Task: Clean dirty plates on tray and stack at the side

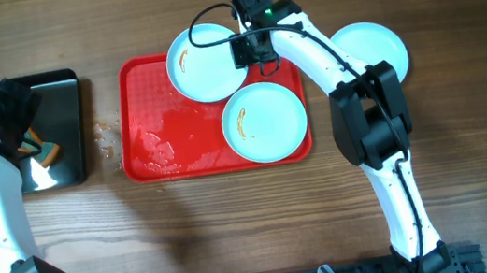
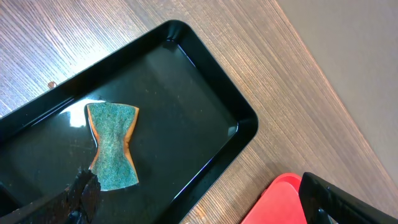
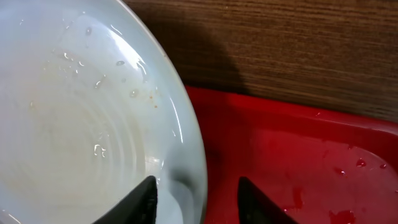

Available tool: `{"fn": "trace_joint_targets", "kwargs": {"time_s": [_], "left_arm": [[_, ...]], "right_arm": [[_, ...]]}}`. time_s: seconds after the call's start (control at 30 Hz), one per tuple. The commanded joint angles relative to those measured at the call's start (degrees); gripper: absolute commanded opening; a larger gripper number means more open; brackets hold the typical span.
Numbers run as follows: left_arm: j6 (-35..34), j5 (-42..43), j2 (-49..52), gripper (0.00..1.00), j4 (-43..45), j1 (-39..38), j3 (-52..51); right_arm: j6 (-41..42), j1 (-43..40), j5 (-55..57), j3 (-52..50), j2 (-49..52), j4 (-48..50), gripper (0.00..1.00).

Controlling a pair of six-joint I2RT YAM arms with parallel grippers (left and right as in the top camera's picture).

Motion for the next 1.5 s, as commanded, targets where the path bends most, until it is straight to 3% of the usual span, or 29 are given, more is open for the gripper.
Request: {"fn": "trace_joint_targets", "kwargs": {"time_s": [0.0,0.17,0.57,0.67,0.77,0.9,1.03,1.23,1.47], "left_arm": [[-0.5,0.9,0.4,1.00,0.0,0.3,0.3],[-0.5,0.9,0.4,1.00,0.0,0.3,0.3],[-0.5,0.9,0.4,0.98,0.0,0.3,0.3],[-0.5,0.9,0.5,0.86,-0.1,0.3,0.3],[-0.5,0.9,0.5,0.83,-0.1,0.3,0.2],[-0.3,0.9,0.5,0.83,-0.1,0.3,0.0],[1.0,0.9,0.9,0.93,-0.4,0.3,0.0],[2.1,0.8,4.7,0.96,-0.7,0.3,-0.1],[4.4,0.7,7.7,0.99,0.2,0.4,-0.1]], "right_arm": [[0.5,0.2,-1.1,1.2,0.6,-0.1,0.24],[0.8,0.3,-6.2,1.2,0.6,0.5,0.04],[2.0,4.9,-10.4,1.1,0.6,0.2,0.04],[2.7,7.8,-12.1,1.1,0.6,0.3,0.04],[4.0,10.4,-11.7,1.1,0.6,-0.1,0.04],[7.0,13.3,-5.9,1.1,0.6,-2.4,0.04],[8.0,14.7,-2.5,1.1,0.6,-4.7,0.04],[8.9,15.1,-2.1,0.2,0.6,-5.7,0.04],[12.4,15.0,6.1,-3.1,0.6,-6.2,0.05]]}}
